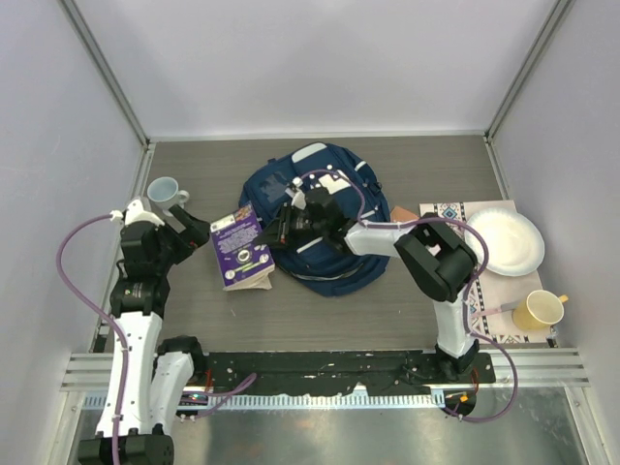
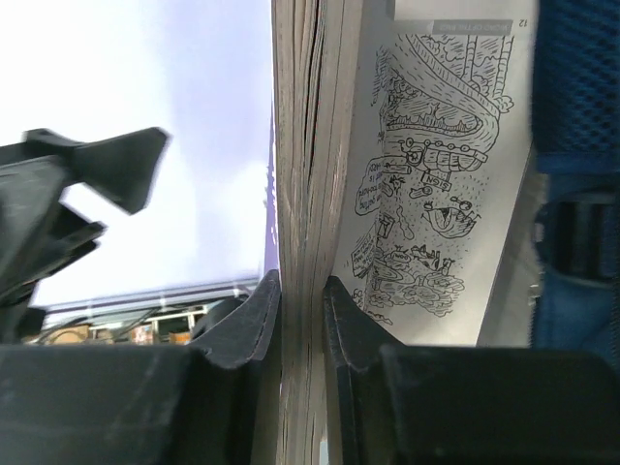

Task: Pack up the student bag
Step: Pick up the book from the center of the board.

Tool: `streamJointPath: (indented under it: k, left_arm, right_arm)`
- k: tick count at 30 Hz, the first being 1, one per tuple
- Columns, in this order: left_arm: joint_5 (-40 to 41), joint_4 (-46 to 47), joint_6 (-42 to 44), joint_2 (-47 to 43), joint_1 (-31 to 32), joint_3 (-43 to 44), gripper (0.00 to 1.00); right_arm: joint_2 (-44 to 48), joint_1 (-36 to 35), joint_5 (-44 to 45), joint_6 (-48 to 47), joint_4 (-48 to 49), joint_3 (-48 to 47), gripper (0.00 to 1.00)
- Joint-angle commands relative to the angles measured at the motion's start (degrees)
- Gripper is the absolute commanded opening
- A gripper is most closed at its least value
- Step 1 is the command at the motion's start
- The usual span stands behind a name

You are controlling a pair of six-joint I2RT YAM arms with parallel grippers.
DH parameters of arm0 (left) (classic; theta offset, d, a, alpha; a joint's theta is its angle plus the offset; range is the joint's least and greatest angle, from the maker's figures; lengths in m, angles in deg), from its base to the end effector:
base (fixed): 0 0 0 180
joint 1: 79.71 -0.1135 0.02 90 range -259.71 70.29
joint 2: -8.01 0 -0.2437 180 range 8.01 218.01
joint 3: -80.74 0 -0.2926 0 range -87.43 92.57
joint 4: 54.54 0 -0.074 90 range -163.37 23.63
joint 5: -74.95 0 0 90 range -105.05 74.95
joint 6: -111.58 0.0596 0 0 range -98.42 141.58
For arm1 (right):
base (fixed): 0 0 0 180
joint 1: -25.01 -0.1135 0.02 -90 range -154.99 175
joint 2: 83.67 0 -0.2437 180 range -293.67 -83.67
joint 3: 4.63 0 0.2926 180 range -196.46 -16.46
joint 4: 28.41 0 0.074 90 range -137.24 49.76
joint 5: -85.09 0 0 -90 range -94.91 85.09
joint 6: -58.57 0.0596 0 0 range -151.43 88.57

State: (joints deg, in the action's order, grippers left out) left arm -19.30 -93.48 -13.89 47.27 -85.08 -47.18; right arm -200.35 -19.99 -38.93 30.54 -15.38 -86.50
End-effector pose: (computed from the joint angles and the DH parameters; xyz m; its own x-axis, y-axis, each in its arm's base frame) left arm 0.2358 0.0177 0.2739 -0.3413 -0.6133 -0.7123 -0.2764 0.7898 -0.5476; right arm 0.3188 0.3660 0.1184 -0.9649 0.0698 -0.2531 -0.2165 0.3344 0.9172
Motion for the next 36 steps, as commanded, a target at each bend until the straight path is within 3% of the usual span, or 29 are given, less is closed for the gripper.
streamJointPath:
  k: [1, 9, 19, 25, 28, 29, 31, 32, 33, 34, 36]
  left_arm:
    - [-5.6, 2.0, -0.3, -0.5, -0.1, 1.9, 0.99]
    - [-20.8, 17.5, -6.8, 1.9, -0.1, -3.5, 1.00]
    - [-32.0, 35.9, -13.9, 6.4, -0.1, -8.3, 0.99]
    - [-35.1, 39.8, -14.6, 7.8, 0.0, -8.7, 0.61]
    - [-36.9, 41.0, -15.2, 9.0, -0.1, -8.6, 0.38]
    - [-36.8, 40.8, -15.0, 9.1, -0.2, -8.6, 0.26]
    - [-36.4, 40.0, -14.6, 8.9, -0.1, -8.6, 0.16]
    - [-35.1, 39.5, -14.3, 8.6, -0.1, -8.7, 0.08]
    - [-34.4, 38.5, -14.2, 8.1, -0.1, -8.5, 0.04]
    - [-33.5, 37.8, -14.0, 7.8, -0.1, -8.4, 0.00]
    - [-30.1, 35.9, -13.5, 6.7, -0.1, -7.8, 0.00]
  right_arm:
    - [9.2, 1.1, -4.8, 6.3, 15.6, 2.7, 0.01]
    - [13.2, 1.7, -6.3, 9.1, 21.3, 6.1, 0.01]
    - [15.9, 1.8, -9.6, 9.5, 24.0, 8.0, 0.01]
    - [15.6, 2.0, -10.9, 7.9, 22.9, 8.3, 0.01]
    - [15.9, 2.7, -10.9, 6.5, 20.9, 8.3, 0.01]
    - [16.0, 3.0, -10.6, 6.3, 20.8, 8.3, 0.01]
    - [16.1, 3.9, -10.3, 6.2, 19.9, 8.6, 0.05]
    - [16.3, 4.4, -10.1, 6.1, 19.9, 8.8, 0.09]
    - [16.6, 4.8, -9.8, 6.1, 19.8, 9.0, 0.29]
    - [17.0, 6.0, -8.7, 5.3, 18.0, 9.8, 0.40]
    - [19.3, 7.4, -6.4, 3.3, 14.8, 11.3, 0.60]
